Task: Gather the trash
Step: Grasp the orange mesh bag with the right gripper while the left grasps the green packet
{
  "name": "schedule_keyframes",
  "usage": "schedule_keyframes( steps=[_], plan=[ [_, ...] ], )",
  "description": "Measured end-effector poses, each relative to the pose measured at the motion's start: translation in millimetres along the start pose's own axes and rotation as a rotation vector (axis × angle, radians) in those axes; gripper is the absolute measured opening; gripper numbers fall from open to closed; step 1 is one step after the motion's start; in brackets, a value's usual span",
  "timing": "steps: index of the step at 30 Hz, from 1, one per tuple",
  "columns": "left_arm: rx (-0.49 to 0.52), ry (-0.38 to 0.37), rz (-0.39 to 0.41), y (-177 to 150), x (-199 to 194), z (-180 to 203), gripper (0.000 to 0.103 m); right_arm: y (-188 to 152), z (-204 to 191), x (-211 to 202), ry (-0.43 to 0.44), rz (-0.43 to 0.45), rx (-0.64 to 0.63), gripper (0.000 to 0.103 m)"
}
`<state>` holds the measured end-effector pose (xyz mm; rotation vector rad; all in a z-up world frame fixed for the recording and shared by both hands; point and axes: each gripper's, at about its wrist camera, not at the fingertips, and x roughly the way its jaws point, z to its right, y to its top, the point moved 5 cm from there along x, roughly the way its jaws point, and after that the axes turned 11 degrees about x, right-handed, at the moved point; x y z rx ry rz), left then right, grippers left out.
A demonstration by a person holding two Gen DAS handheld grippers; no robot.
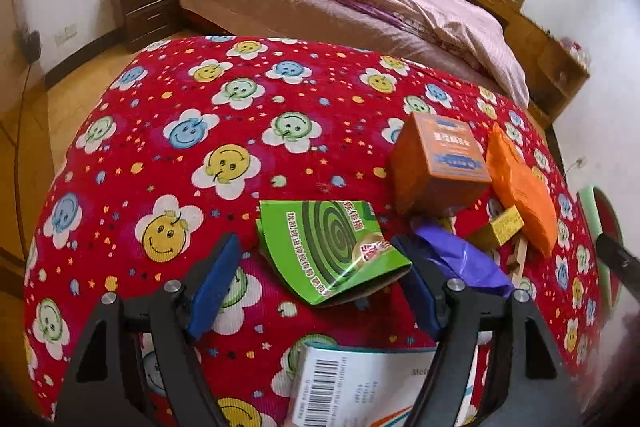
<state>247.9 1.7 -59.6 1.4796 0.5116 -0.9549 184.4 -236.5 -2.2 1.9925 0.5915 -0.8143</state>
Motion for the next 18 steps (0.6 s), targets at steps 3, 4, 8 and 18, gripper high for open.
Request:
schedule_keyframes(
  steps=[3, 4, 8, 18],
  plan=[
    [0.003, 0.031, 0.005, -0.5, -0.5, -0.9, 0.068, -3.5, -8.9, 16.8, -0.005, -0.036, -0.017, 0.075],
    [0.007, 0.043, 0.011, -1.0, -0.5, -0.9, 0.065, -5.2, -11.4, 23.0, -0.007, -0.049, -0.016, 0.075],
    [0.032, 0.045, 0.037, -3.2, -1.4, 1.4, 0.064, -10.3, -17.6, 42.3, -0.011, -0.083, 0.001, 0.075],
    [0.037, 0.055, 0.045, -4.0, -1.4, 0.9, 0.065, -6.2, -24.1, 62.6, -0.021, -0.040, 0.030, 0.070]
  ],
)
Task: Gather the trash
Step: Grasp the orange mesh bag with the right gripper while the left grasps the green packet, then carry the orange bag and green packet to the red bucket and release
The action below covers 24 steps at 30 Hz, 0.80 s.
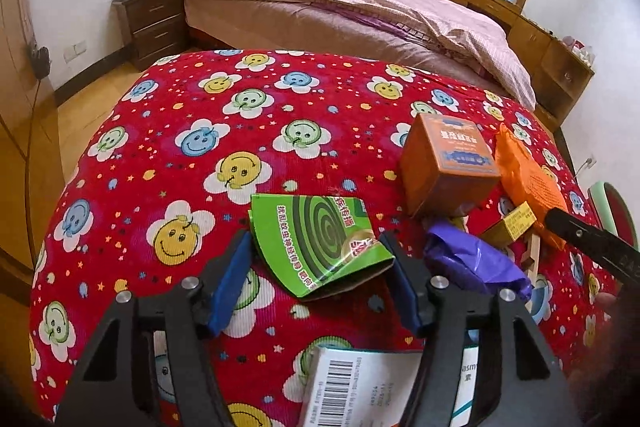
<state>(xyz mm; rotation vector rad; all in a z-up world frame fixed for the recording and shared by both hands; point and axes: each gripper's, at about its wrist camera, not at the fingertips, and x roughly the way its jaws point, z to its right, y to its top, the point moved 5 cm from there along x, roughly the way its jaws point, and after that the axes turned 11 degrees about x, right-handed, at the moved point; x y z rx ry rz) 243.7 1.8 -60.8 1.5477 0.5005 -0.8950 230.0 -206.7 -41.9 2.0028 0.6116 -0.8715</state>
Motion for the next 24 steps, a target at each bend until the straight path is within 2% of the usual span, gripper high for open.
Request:
schedule_keyframes(
  steps=[1, 3, 4, 6, 7, 10, 13, 16, 24],
  plan=[
    [-0.001, -0.004, 0.002, 0.1, -0.3, -0.2, 0.065, 0.0, 0.0, 0.1, -0.004, 0.011, -0.002, 0.062],
    [-0.009, -0.011, 0.007, 0.0, -0.7, -1.5, 0.064, 0.0, -0.2, 2.5, 0.005, 0.012, 0.003, 0.054],
    [-0.014, -0.016, 0.010, 0.1, -1.2, -2.3, 0.063, 0.5, -0.8, 2.8, 0.007, 0.018, 0.000, 0.044],
    [-0.021, -0.022, 0.014, -0.8, -2.5, -3.0, 0.062, 0.9, 0.0, 3.9, 0.012, 0.014, 0.005, 0.032],
    [-0.026, -0.027, 0.016, -0.5, -3.1, -3.2, 0.062, 1.5, 1.2, 3.4, 0.016, 0.016, 0.006, 0.020],
    [-0.038, -0.044, 0.022, 0.5, -5.1, -2.9, 0.061, 2.3, 4.4, 0.9, 0.040, 0.004, 0.021, 0.012],
    [-0.043, -0.059, 0.038, 3.4, -12.4, -0.6, 0.060, 4.2, 5.2, -13.3, 0.054, 0.037, 0.005, 0.010],
    [-0.025, -0.042, 0.063, 7.1, -24.6, 2.9, 0.060, 5.7, 5.4, -29.6, 0.083, 0.059, 0.005, 0.009],
    [0.008, -0.062, 0.142, 12.3, -74.6, 23.4, 0.061, 5.6, 14.6, -83.6, 0.150, 0.128, 0.035, 0.009]
  ],
)
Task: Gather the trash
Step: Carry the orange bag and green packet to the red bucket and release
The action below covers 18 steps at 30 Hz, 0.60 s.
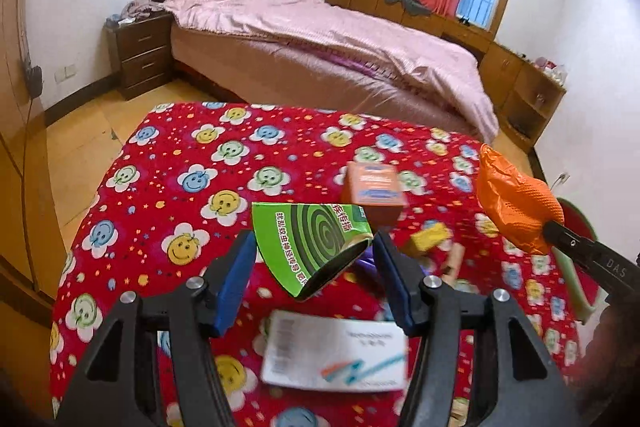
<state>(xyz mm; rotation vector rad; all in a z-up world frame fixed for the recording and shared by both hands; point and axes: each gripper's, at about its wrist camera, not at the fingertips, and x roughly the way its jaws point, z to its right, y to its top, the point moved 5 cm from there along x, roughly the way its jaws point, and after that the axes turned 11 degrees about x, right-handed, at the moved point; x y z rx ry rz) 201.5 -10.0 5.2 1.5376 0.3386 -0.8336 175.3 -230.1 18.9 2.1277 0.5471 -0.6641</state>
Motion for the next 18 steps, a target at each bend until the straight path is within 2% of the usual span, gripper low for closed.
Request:
schedule_keyframes(
  steps=[9, 14, 18],
  plan=[
    [-0.017, -0.060, 0.016, -3.6, -34.1, 29.6, 0.061, 3.0, 22.6, -68.6, 0.001, 0.095, 0.034, 0.009],
    [-0.028, -0.136, 0.022, -5.2, -50.9, 49.1, 0.060, 4.3, 41.8, -99.1, -0.011, 0.136, 0.065, 0.009],
    [-0.017, -0.157, 0.024, -5.1, -60.5, 63.3, 0.060, 3.5, 55.5, -117.4, -0.016, 0.160, 0.089, 0.009]
  ],
)
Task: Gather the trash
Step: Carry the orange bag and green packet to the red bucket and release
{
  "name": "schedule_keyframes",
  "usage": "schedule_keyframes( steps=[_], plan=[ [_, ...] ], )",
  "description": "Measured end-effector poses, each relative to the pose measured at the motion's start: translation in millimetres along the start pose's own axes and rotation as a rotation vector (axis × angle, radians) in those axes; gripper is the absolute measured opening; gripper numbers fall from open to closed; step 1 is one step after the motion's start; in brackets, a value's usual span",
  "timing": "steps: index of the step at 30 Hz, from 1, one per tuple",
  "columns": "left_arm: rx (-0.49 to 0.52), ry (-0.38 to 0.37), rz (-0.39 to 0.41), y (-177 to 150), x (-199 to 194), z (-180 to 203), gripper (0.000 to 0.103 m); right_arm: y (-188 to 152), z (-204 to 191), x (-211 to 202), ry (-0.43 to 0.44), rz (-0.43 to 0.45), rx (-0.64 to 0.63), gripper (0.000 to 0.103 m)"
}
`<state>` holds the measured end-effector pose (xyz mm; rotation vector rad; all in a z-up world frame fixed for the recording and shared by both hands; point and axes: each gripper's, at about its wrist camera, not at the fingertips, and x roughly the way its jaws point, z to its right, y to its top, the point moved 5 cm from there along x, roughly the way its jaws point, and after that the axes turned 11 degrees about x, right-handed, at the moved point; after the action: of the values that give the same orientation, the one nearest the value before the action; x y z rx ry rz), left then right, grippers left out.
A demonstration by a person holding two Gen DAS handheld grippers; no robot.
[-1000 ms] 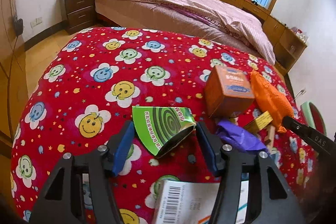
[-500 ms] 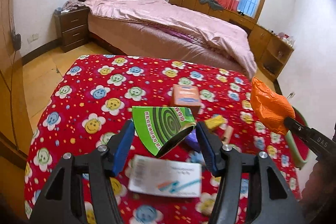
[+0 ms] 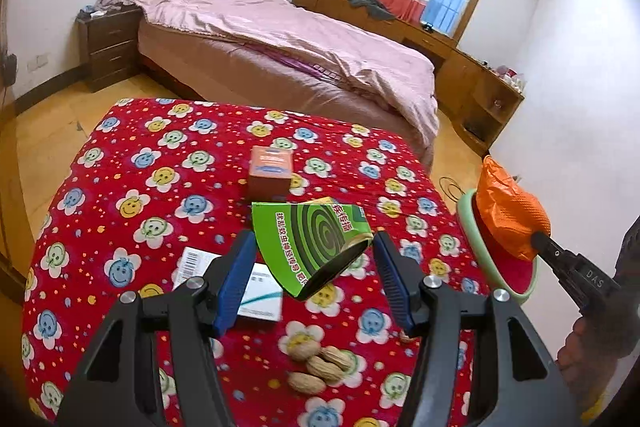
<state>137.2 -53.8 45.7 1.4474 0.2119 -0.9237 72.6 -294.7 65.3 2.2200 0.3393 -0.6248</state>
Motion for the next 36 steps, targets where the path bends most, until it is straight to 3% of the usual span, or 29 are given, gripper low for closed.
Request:
schedule_keyframes(
  steps=[16, 28, 36],
  plan=[
    [0.116, -0.063, 0.004, 20.6, -1.7, 76.6, 0.060, 29.2, 47.2, -46.7, -0.038, 0.108, 0.067, 0.009],
    [0.257, -0.162, -0.037, 39.4, 40.6, 161.1, 0.060, 55.4, 91.3, -52.9, -0.099, 0.156, 0.096, 0.009],
    [0.313, -0.242, -0.079, 35.2, 89.7, 218.0, 0.061, 68.6, 127.7, -41.2, -0.143, 0.159, 0.109, 0.009]
  ],
)
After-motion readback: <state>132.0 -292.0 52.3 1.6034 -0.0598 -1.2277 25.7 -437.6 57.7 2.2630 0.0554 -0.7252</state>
